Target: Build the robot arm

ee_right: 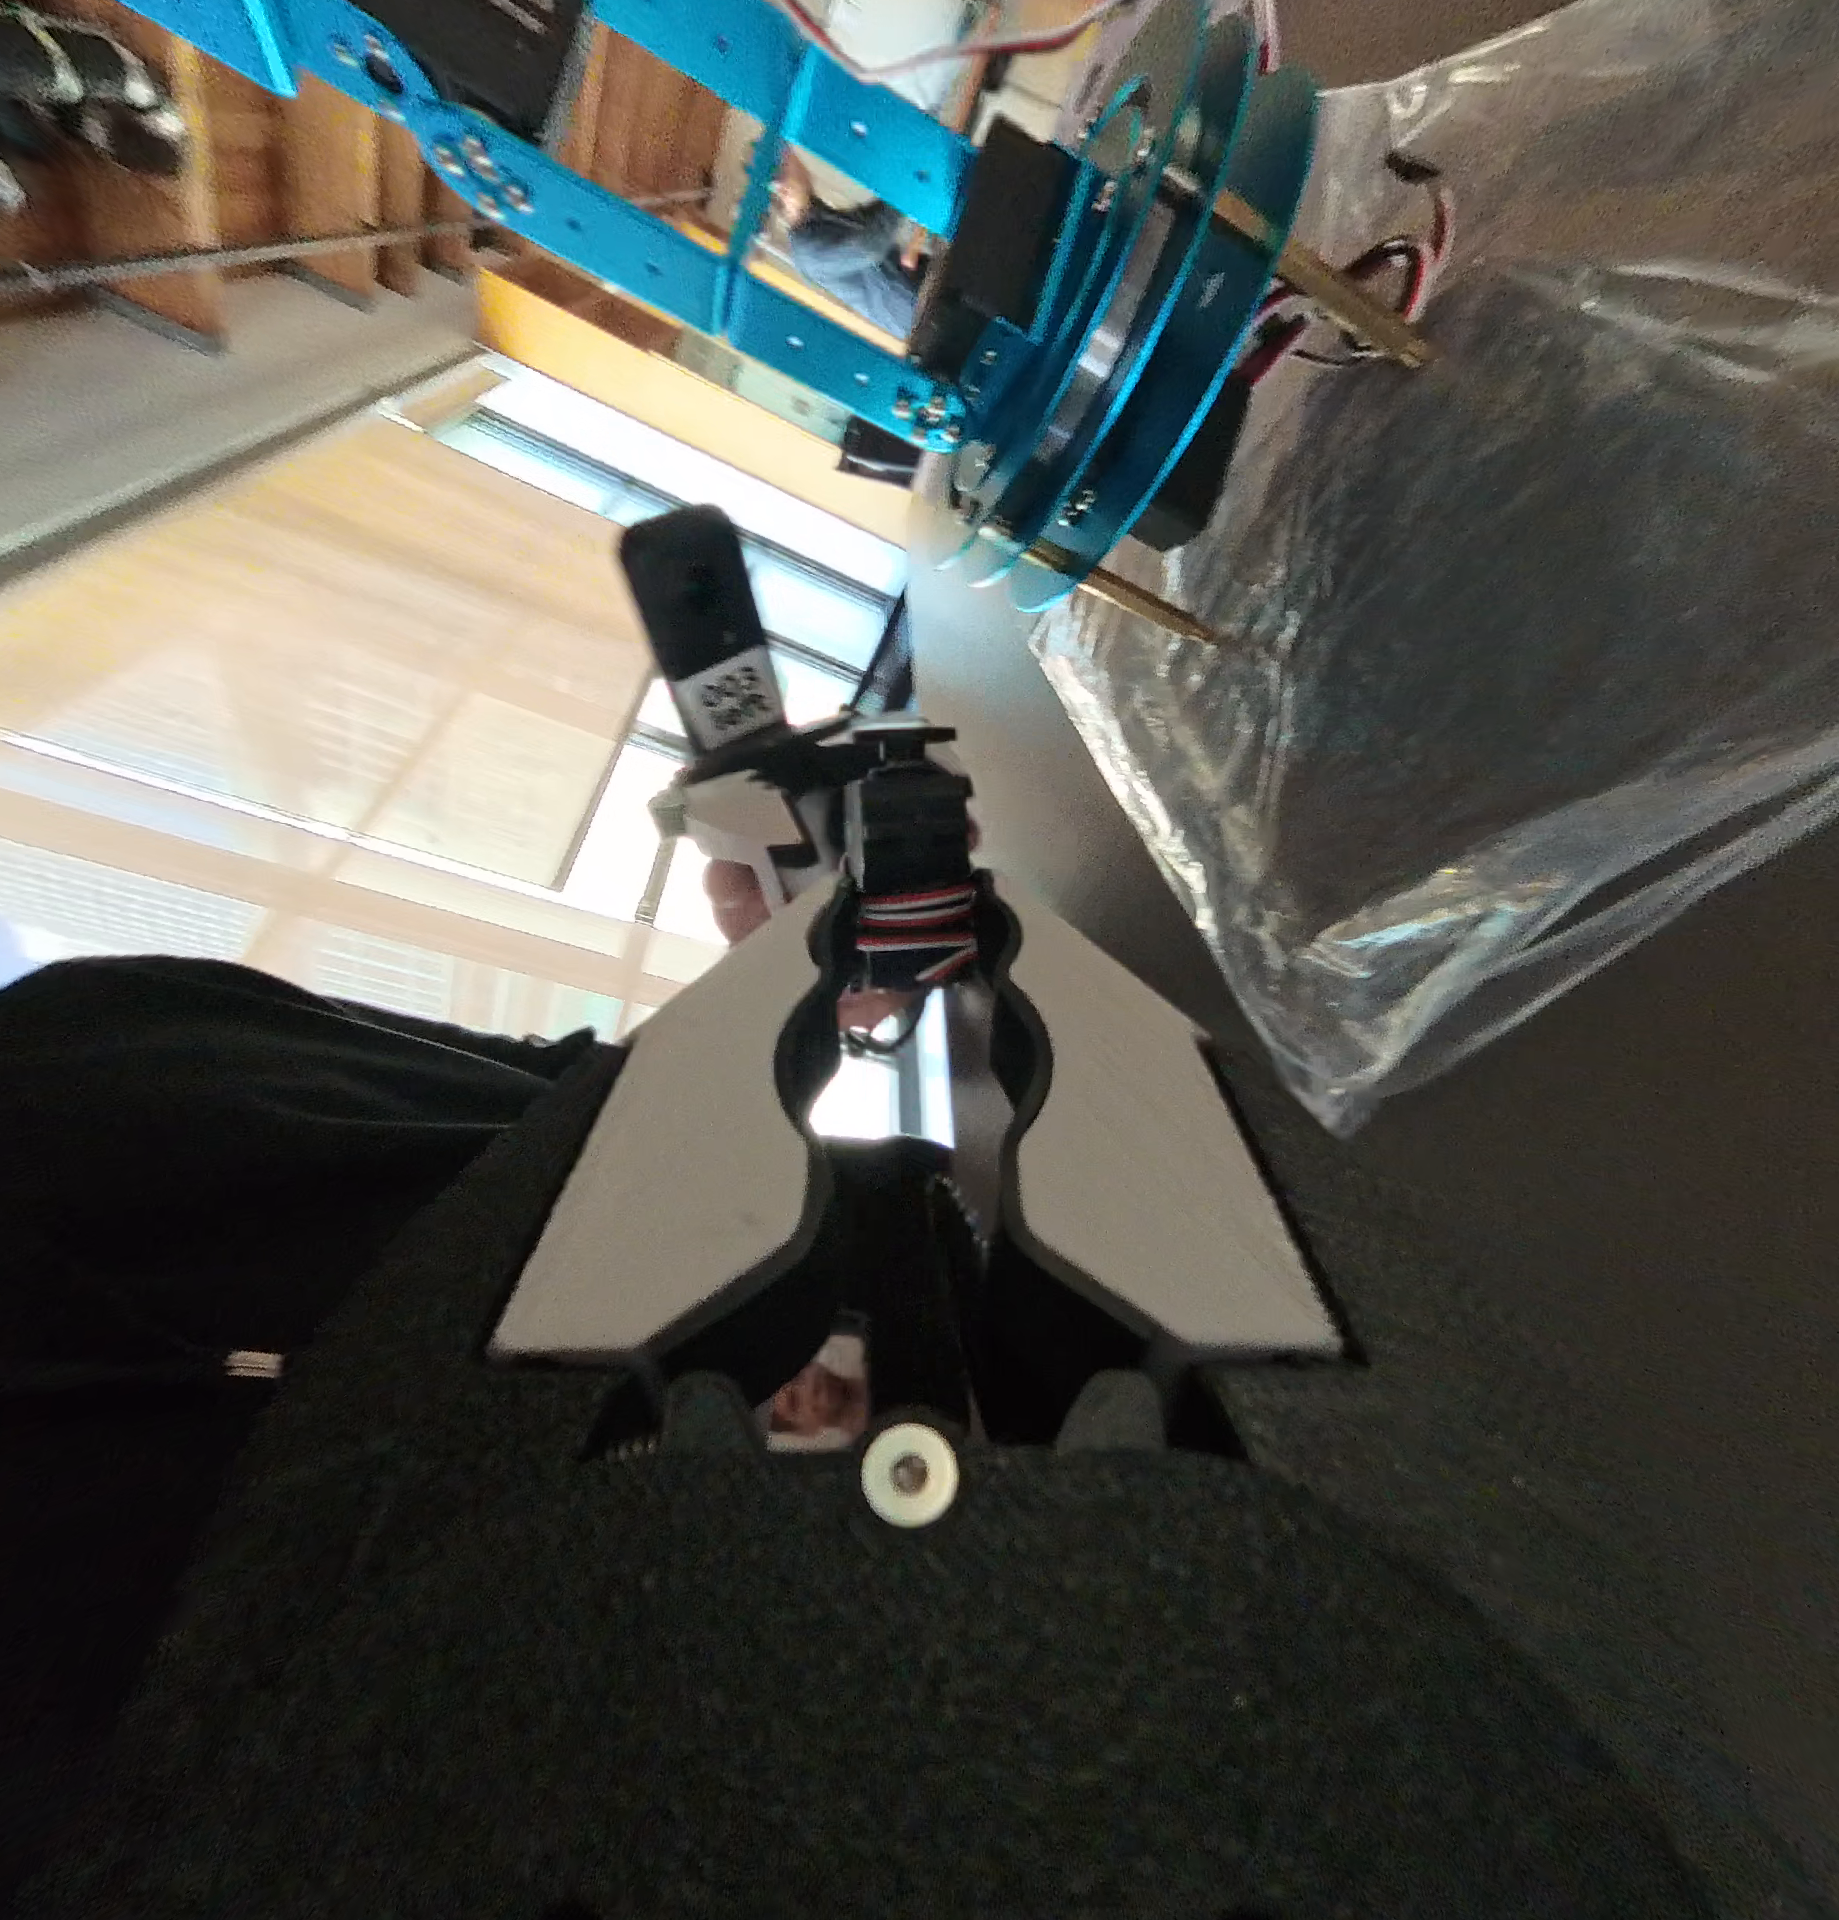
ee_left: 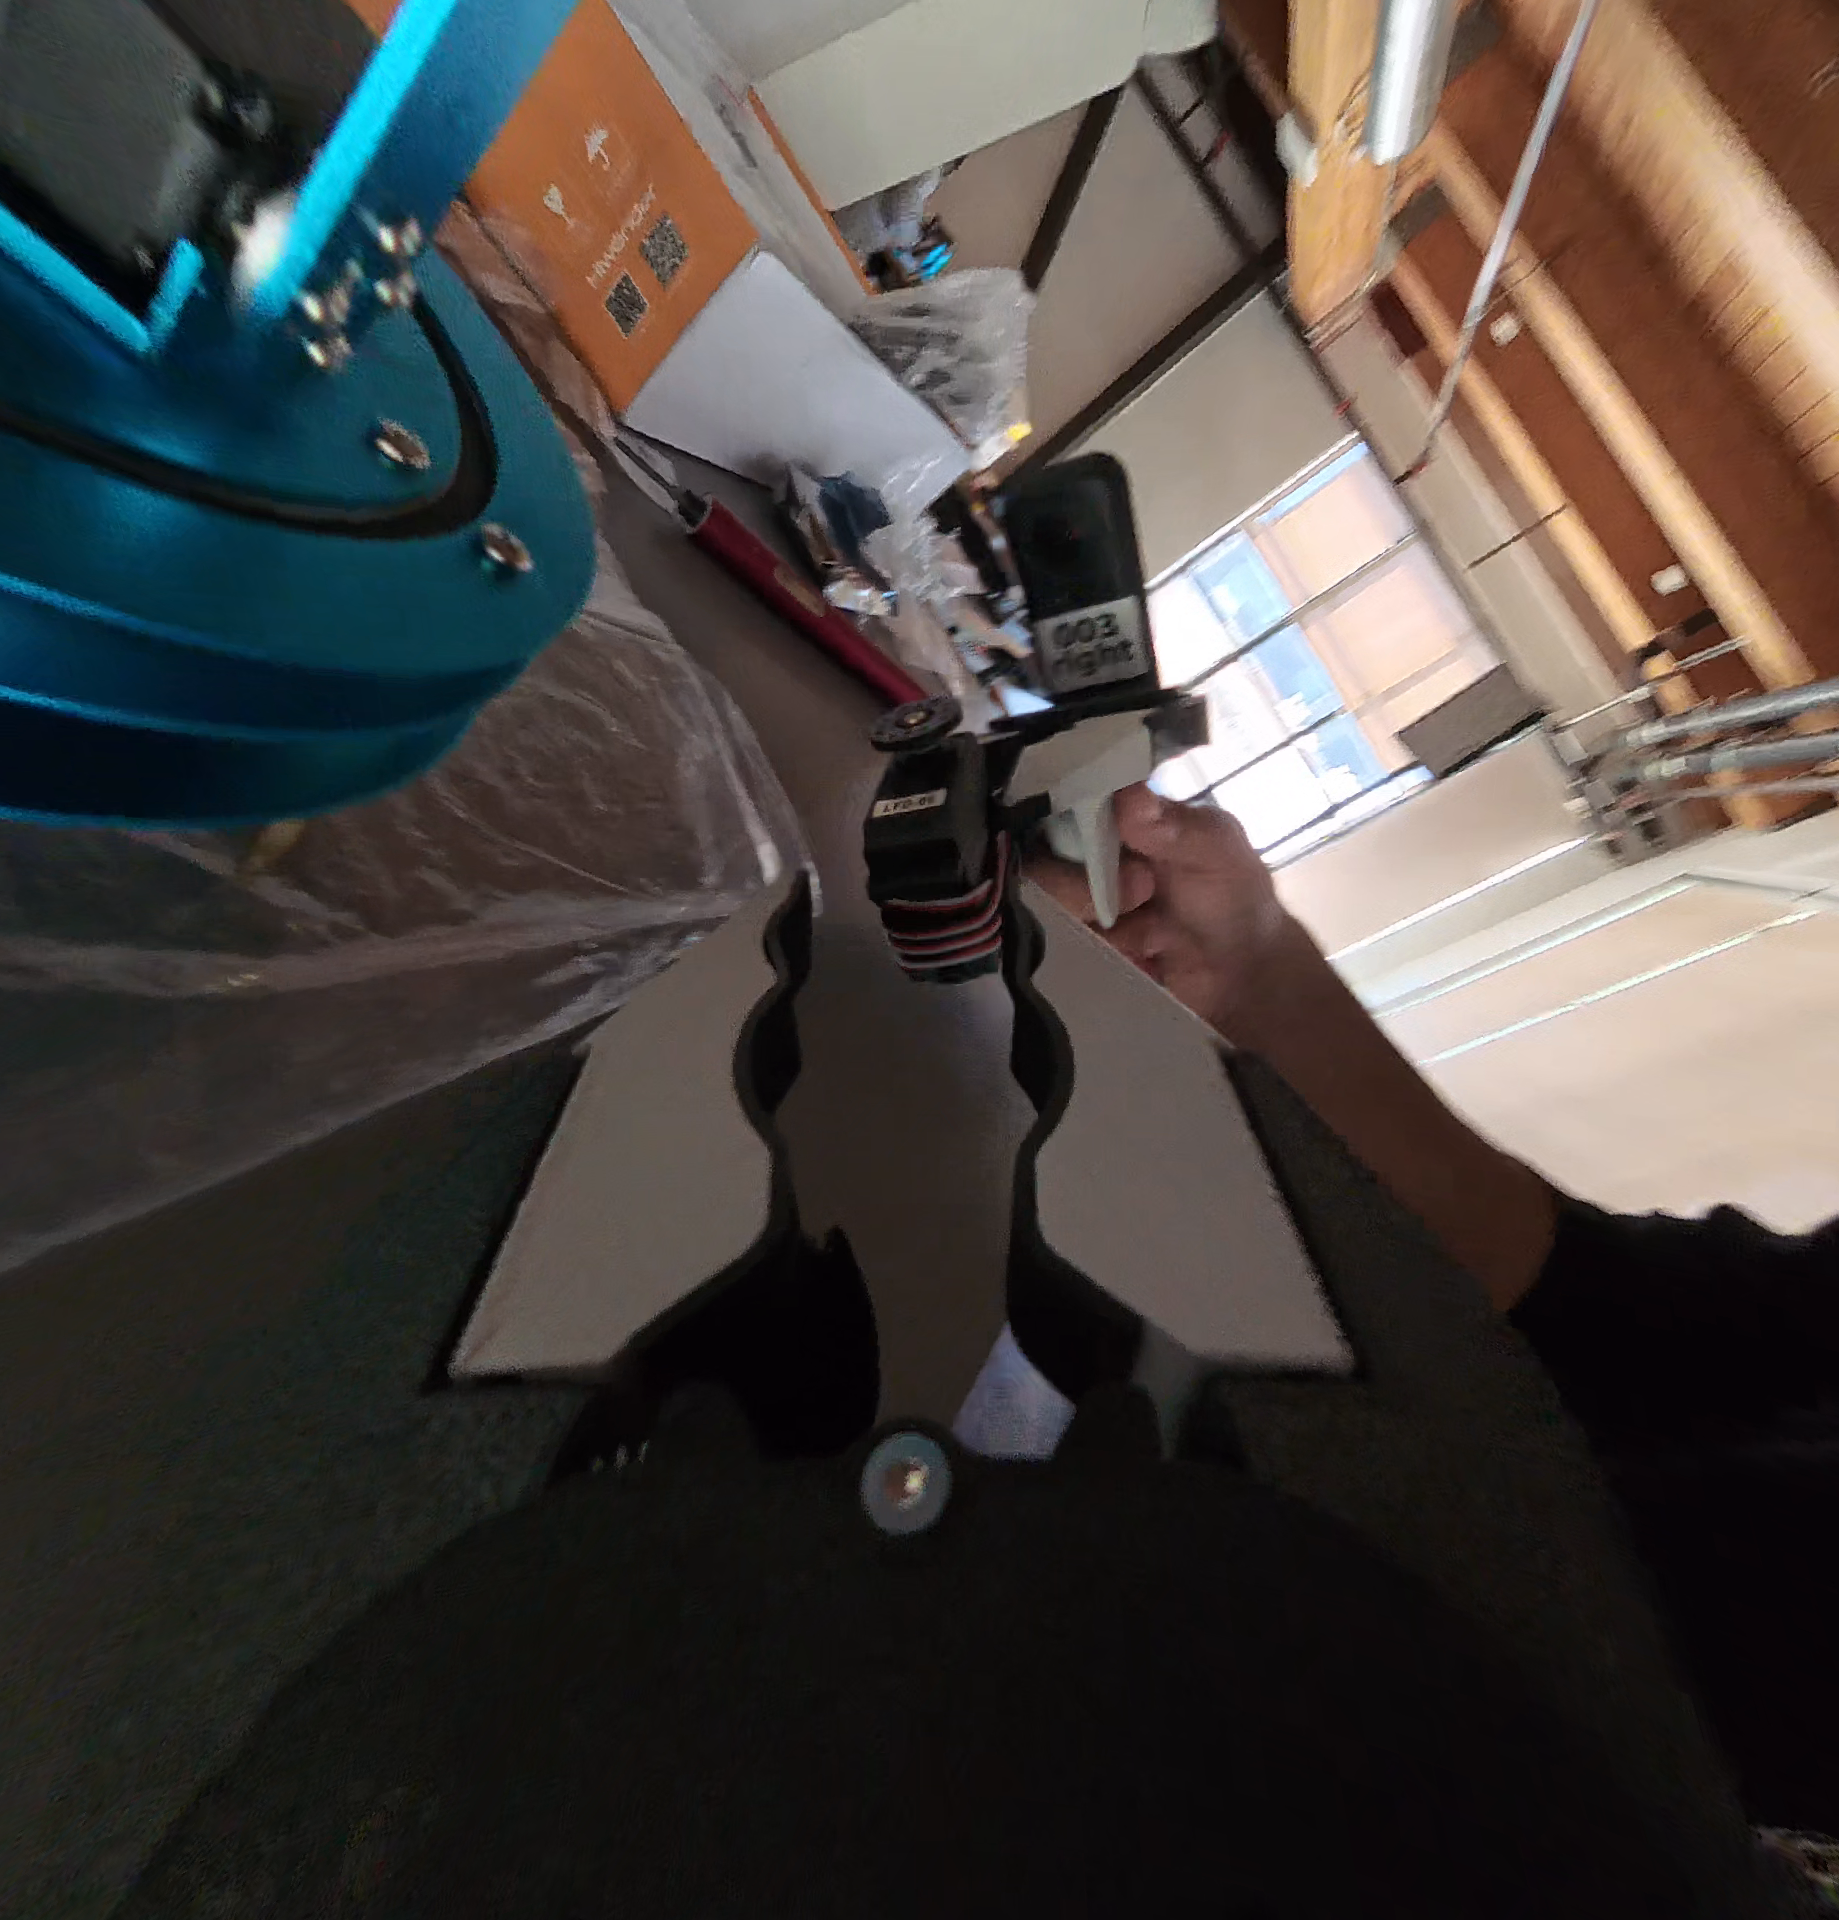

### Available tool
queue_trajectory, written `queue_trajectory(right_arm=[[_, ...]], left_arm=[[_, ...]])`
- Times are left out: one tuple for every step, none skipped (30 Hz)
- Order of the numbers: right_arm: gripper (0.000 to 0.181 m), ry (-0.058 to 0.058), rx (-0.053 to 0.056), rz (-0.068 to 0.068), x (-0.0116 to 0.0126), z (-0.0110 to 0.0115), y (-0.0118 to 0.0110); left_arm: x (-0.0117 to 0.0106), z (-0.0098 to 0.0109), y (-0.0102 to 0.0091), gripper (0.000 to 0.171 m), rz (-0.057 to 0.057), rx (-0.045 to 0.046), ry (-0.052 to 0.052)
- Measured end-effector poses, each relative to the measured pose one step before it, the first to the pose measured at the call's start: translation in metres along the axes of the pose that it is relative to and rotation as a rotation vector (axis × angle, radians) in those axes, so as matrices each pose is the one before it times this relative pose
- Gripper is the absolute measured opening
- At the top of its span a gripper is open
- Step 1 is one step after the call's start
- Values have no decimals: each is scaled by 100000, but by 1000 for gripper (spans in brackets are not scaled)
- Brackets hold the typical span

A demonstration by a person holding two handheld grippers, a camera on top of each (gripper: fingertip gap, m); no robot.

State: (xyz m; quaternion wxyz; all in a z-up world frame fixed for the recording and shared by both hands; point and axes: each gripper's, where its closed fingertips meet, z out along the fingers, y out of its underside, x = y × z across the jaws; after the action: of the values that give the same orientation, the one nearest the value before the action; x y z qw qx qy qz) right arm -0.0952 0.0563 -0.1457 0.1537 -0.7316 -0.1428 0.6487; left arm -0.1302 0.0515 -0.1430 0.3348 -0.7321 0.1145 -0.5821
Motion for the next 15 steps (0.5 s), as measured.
queue_trajectory(right_arm=[[22, -2746, 811, 1032, -529, 114, 52], [22, -2162, 943, 963, -477, 122, -3], [22, -1431, 1107, 1063, -331, 70, -50], [22, -1004, 483, 632, -256, 57, 22], [22, -64, -25, -18, -121, 61, 90], [22, -362, 231, -117, -166, 18, 58], [22, -49, 116, -49, -109, -8, 59], [22, -44, -252, -636, -87, -5, 103], [22, -498, 13, -394, -114, -23, 43], [22, -269, 261, -35, -45, -23, -10], [22, 45, 39, -50, 16, -27, 7], [22, -200, -32, -339, -36, -3, 2], [22, -318, 5, -423, -70, -1, -24], [22, 68, 16, -441, -16, 11, -48], [22, 250, -15, -716, -14, 38, -73]], left_arm=[[425, 268, 21, 36, -3457, 1035, 3870], [218, 261, -43, 38, -3031, 1225, 2440], [271, 175, -136, 40, -3273, 1293, 2624], [470, 57, -220, 37, -2909, 1404, 3430], [639, -8, -123, 26, -1046, 881, 3923], [252, -8, -73, 24, -292, 523, 870], [115, -22, -19, 23, 24, 86, 176], [84, -22, 3, 23, -1018, -58, 265], [129, -26, 16, 23, -1077, -138, 710], [67, -6, 63, 22, -755, -387, 408], [6, 8, 95, 22, -147, -513, -93], [39, -13, 71, 22, 286, -301, 149], [64, -26, 37, 22, 58, -137, 484], [1, -16, 11, 21, -120, -172, 242], [-39, -17, -14, 22, 93, -109, 41]])
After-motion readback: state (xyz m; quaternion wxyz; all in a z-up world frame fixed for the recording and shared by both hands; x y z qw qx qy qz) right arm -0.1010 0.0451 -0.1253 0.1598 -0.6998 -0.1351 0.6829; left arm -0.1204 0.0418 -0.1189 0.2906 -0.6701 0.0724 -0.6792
